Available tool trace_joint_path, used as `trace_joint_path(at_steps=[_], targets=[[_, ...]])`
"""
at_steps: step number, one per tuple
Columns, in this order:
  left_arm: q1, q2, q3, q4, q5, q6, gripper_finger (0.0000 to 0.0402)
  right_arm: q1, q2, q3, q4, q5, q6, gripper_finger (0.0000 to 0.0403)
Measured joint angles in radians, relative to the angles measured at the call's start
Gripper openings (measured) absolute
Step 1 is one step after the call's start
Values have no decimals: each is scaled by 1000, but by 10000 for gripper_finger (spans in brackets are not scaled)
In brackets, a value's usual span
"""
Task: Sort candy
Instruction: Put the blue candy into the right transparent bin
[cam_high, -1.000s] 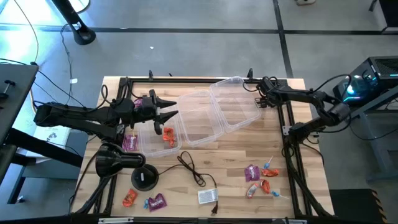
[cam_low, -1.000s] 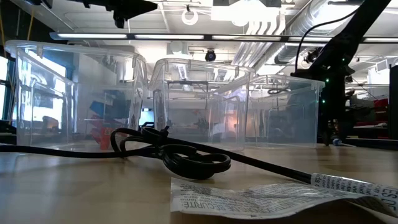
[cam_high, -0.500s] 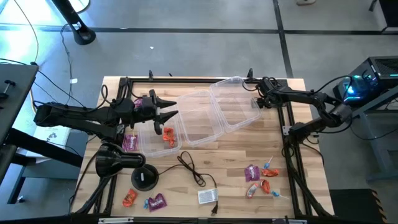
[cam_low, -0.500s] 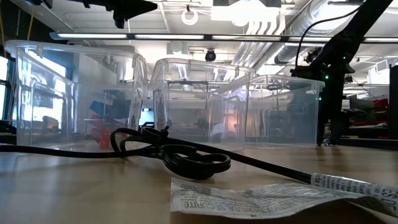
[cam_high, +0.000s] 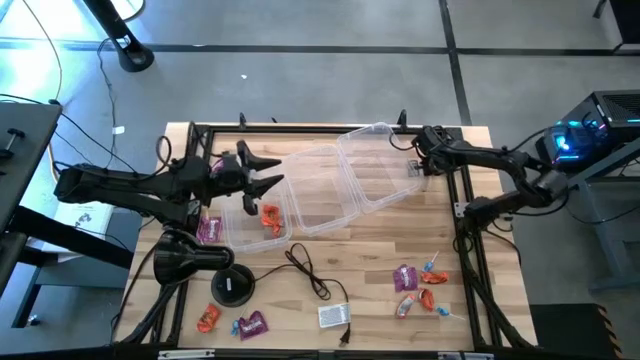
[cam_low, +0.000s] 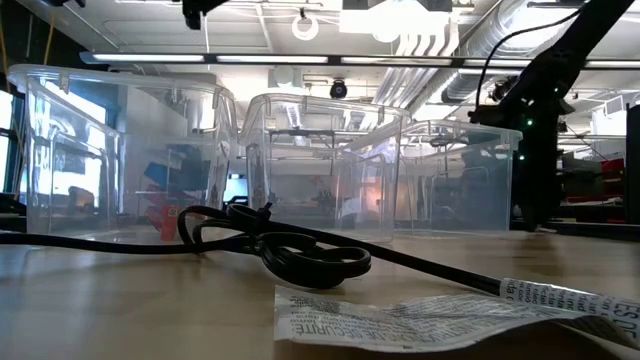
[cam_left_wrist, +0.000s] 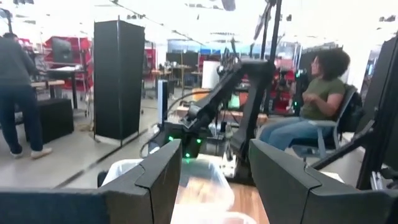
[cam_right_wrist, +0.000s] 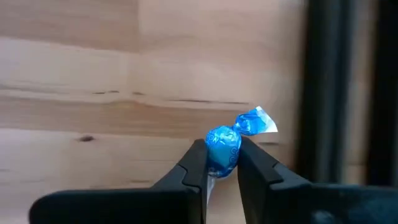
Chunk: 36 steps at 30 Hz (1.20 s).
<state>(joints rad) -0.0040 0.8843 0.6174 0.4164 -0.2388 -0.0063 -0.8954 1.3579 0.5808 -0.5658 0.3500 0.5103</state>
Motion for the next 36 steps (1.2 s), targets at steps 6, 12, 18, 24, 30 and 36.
trace_joint_path(at_steps=[6,12,18,24,30,36], targets=[[0,-7,0,19,0,1,182,46,-163,4,2,20,-38,38],[0,-7,0,136,90,0,182,126,-374,5,21,20,-40,38],[0,-8,0,212,158,-9,182,199,-547,6,94,16,-44,38],[-3,-8,0,211,158,-16,182,291,-599,6,239,-96,-52,38],[-23,-8,0,190,203,-40,182,460,-536,7,457,-188,-109,38],[-54,-8,0,179,373,-122,182,613,-441,7,567,-154,-151,103]])
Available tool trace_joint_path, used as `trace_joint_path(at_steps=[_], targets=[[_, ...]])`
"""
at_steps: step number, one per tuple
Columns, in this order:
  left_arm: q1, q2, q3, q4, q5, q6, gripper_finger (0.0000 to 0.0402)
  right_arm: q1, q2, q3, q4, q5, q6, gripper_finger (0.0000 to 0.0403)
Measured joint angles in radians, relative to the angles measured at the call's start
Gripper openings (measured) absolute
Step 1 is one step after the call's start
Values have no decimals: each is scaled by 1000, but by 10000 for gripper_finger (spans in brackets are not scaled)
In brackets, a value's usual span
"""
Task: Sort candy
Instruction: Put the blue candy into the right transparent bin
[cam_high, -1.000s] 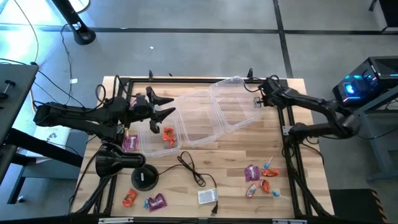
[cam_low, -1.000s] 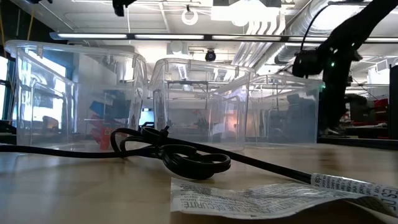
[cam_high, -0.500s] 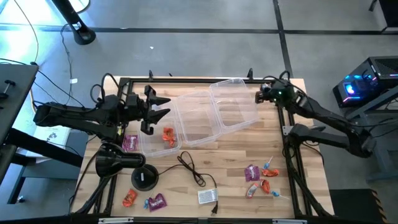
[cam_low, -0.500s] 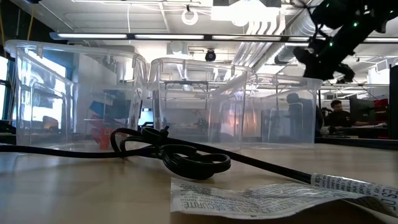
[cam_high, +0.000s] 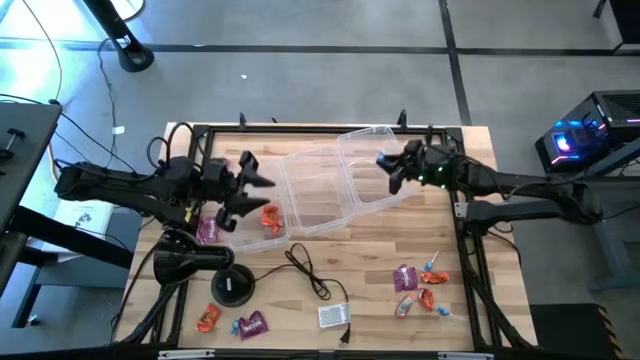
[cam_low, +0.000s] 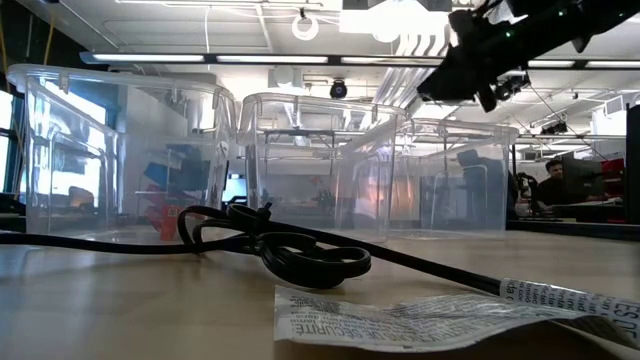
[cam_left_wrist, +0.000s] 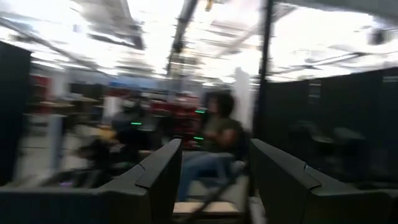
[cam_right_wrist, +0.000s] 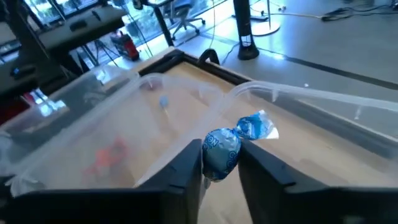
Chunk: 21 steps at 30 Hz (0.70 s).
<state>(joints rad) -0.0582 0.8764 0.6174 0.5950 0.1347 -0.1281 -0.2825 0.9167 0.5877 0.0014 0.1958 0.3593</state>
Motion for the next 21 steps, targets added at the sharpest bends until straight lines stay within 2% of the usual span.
trace_joint_path(at_steps=[4,8,11,13,15,17,18,19,21], targets=[[-27,0,0,-18,66,-28,182,77,58,0,37,68,-17,165],[-42,1,0,-34,61,-28,182,134,86,0,91,69,-29,205],[-42,3,0,-48,0,-16,182,164,86,0,112,70,-52,217],[-43,3,0,-81,-140,19,182,177,84,0,123,70,-54,220],[-38,3,8,-162,-379,45,181,185,83,0,136,70,-59,220],[0,7,61,-336,-619,61,178,187,83,0,138,70,-73,221],[34,10,102,-439,-696,58,176,187,83,0,138,70,-73,221],[74,17,152,-535,-730,41,173,186,83,0,138,70,-73,221],[172,37,255,-707,-703,-12,169,180,84,0,143,70,-73,221]])
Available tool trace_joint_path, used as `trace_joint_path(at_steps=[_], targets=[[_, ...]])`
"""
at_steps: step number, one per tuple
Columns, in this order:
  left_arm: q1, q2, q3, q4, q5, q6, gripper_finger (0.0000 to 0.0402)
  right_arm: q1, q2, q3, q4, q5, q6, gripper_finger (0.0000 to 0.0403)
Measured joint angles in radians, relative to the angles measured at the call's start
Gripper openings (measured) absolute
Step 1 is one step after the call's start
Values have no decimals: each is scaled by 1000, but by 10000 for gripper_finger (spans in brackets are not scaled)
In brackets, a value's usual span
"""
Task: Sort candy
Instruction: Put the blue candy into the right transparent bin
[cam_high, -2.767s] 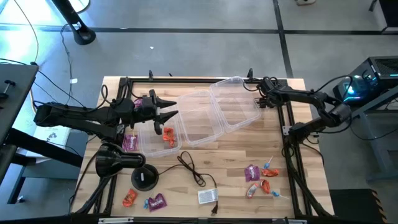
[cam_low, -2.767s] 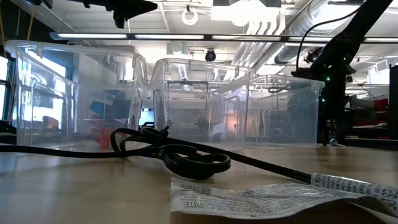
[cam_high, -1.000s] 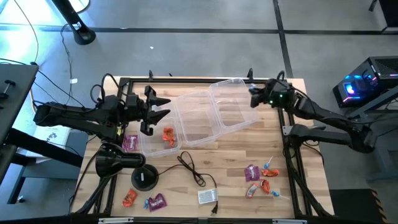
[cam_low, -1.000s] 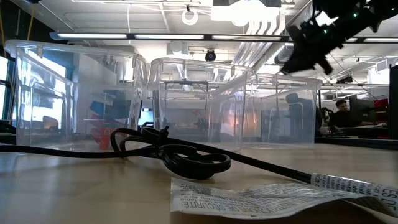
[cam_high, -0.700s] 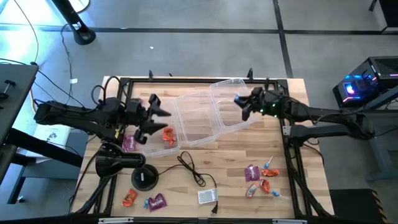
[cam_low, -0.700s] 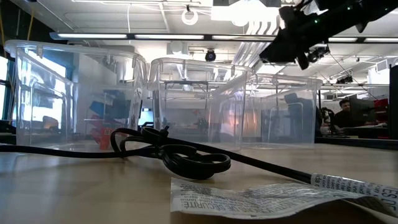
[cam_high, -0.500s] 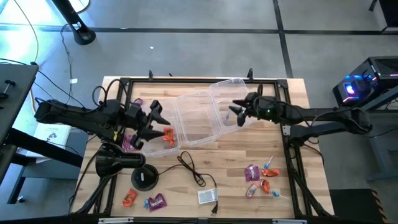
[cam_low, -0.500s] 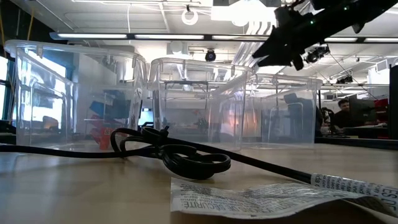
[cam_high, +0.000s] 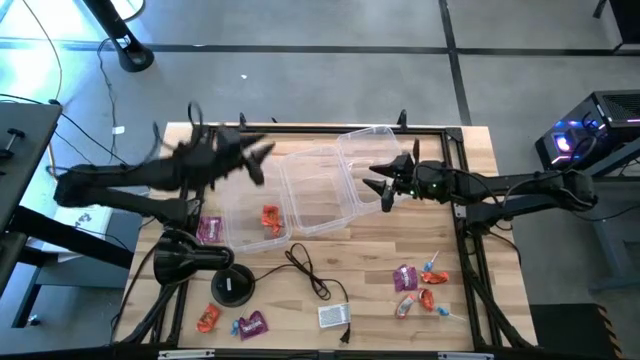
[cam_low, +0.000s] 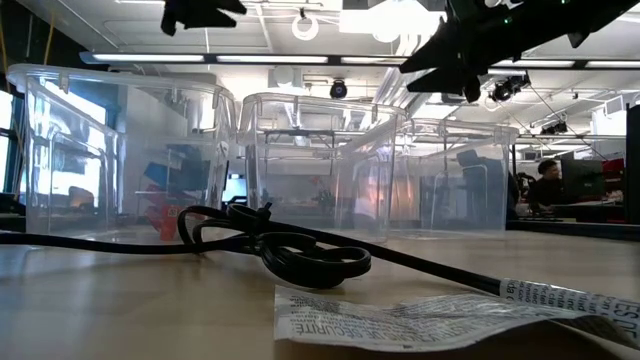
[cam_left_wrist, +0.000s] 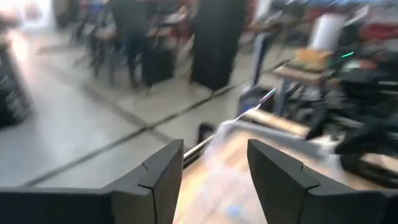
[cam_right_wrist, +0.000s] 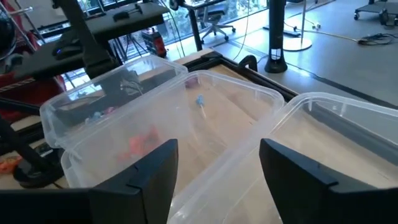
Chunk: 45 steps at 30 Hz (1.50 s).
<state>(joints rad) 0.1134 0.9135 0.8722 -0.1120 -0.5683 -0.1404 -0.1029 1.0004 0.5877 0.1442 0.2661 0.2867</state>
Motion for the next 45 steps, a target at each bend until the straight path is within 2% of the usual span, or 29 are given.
trace_joint_path(at_steps=[3,8,10,13,16,23,29,38,45], targets=[[149,69,163,-184,82,-21,162,-16,2,0,23,1,0,221],[384,242,437,-475,94,-14,153,-36,8,0,40,2,0,222],[467,329,538,-609,148,-15,149,-41,14,0,38,2,0,222],[570,472,646,-801,258,-40,146,-41,27,0,31,2,2,222],[635,599,694,-909,291,-33,145,-41,50,0,18,0,19,222],[704,797,698,-995,296,-74,145,-40,151,0,2,-8,55,222],[652,893,685,-1103,297,-52,145,-41,249,0,3,-8,100,222],[584,864,443,-969,308,-23,145,-30,286,1,7,-92,127,222],[537,732,287,-870,325,14,145,-25,284,1,18,-92,125,222]])
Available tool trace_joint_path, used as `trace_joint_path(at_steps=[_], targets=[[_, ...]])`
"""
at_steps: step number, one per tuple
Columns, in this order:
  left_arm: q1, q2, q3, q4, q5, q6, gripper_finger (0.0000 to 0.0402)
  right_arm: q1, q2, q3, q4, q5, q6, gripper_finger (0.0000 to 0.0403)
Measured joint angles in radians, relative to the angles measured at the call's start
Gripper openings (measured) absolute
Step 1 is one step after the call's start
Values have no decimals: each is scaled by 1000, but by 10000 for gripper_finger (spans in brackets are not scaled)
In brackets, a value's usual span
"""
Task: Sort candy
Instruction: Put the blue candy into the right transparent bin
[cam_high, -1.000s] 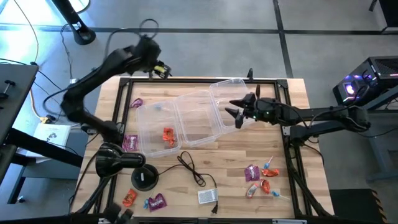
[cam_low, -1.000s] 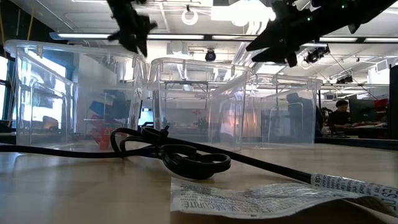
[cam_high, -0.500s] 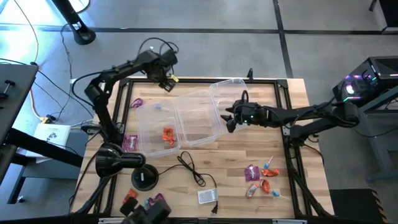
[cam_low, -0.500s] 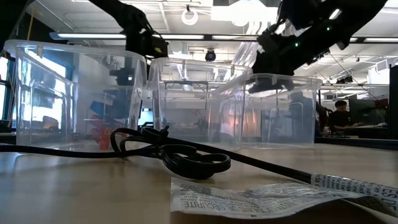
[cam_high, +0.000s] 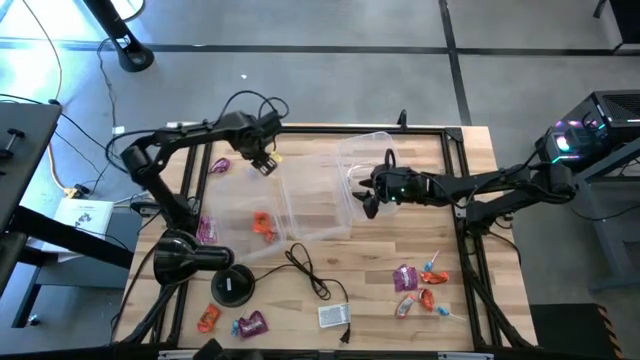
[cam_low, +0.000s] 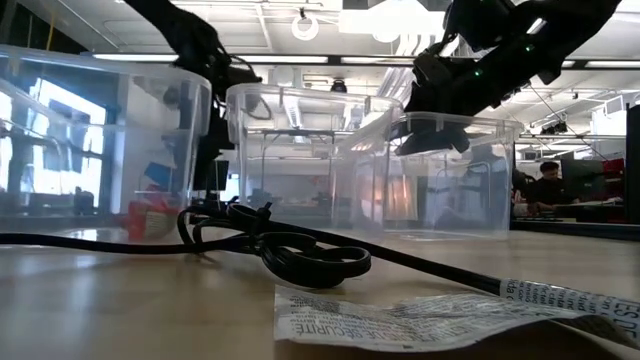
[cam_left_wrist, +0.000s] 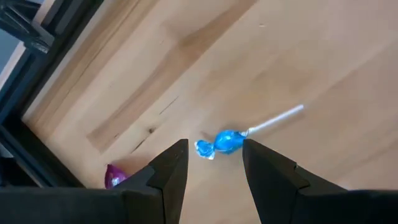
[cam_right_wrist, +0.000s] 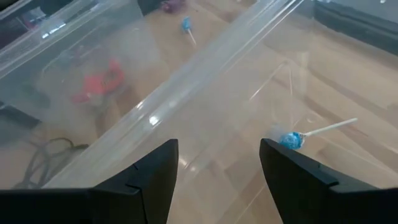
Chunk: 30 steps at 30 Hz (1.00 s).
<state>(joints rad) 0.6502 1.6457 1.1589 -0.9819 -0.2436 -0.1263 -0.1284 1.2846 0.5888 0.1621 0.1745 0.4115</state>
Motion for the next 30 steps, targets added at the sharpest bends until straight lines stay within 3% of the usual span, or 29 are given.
trace_joint_path(at_steps=[6,11,15,21,25,30], targets=[[-2,-94,-72,43,18,129,145,0,0,-1,29,0,-12,222],[14,-96,-87,112,24,162,145,-21,-1,-1,109,-26,-28,222],[38,-78,-87,175,50,88,145,-35,-1,-1,139,-75,-27,222],[92,-14,-86,138,102,44,145,-42,-1,-1,143,-81,-27,222],[117,50,-86,123,142,77,145,-42,-1,-1,165,-85,-31,222],[108,107,-86,136,97,136,145,-42,-2,-1,201,-109,-52,222]])
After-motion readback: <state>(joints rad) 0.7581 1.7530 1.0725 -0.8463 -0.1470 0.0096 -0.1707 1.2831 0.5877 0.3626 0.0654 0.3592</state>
